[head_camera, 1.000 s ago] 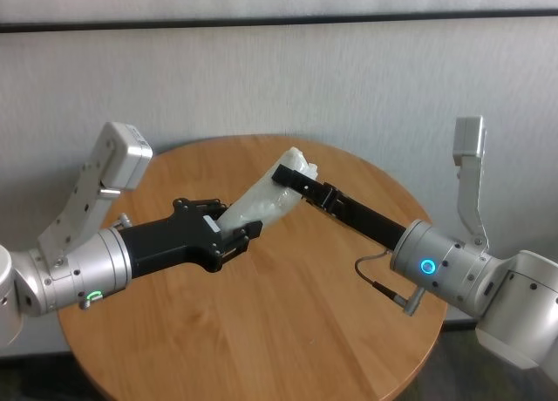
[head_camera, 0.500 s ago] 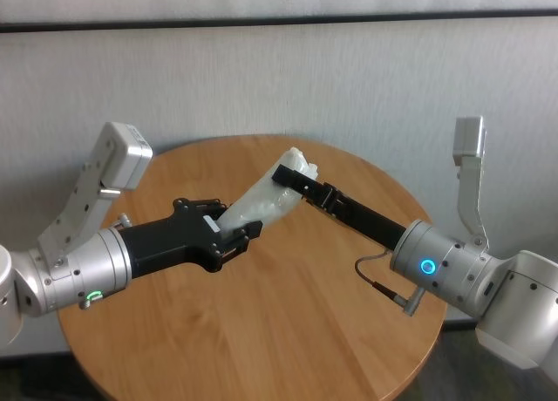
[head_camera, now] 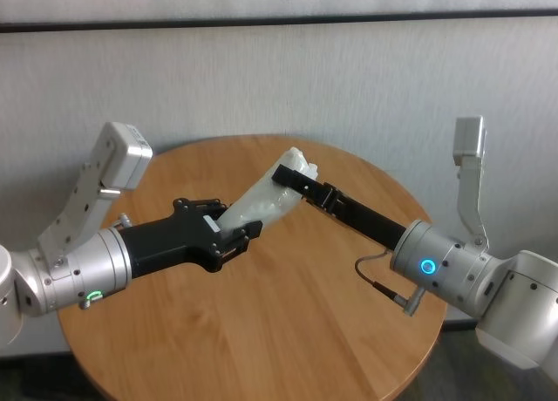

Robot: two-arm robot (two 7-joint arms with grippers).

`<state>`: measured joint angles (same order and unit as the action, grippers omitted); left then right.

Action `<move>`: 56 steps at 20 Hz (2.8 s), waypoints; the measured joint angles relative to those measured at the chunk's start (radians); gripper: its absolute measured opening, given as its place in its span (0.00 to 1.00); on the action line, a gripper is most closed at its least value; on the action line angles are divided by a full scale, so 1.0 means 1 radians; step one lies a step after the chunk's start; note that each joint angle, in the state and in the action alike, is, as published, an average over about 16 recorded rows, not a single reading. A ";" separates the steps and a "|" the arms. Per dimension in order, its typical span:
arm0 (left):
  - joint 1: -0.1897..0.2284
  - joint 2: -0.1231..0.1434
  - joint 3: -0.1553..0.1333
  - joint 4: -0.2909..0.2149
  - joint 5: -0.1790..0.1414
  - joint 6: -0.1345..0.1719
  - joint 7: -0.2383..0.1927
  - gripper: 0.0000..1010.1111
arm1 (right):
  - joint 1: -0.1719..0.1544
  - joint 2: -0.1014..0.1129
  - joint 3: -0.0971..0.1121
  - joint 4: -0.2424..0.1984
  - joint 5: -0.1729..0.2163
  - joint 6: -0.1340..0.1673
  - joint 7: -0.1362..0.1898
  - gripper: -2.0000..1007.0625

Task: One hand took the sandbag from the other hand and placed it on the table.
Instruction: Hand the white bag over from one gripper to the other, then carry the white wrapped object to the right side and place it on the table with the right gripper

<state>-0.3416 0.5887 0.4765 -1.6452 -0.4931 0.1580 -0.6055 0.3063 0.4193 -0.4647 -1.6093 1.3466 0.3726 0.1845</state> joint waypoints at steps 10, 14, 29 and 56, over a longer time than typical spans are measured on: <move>0.000 0.000 0.000 0.000 0.000 0.000 0.000 0.35 | 0.005 0.014 -0.016 -0.004 0.014 -0.009 -0.001 0.54; 0.000 0.000 0.000 0.000 0.000 0.000 0.000 0.37 | 0.007 0.019 -0.023 -0.005 0.022 -0.014 -0.002 0.54; 0.000 0.000 0.000 0.000 0.000 0.000 0.000 0.72 | 0.013 0.037 -0.047 -0.006 0.055 -0.041 -0.008 0.54; 0.000 0.000 0.000 0.000 0.000 0.000 0.000 0.99 | 0.031 0.092 -0.086 0.011 -0.001 -0.196 -0.066 0.54</move>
<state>-0.3417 0.5887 0.4763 -1.6454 -0.4932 0.1580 -0.6054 0.3374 0.5113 -0.5502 -1.5979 1.3452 0.1771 0.1180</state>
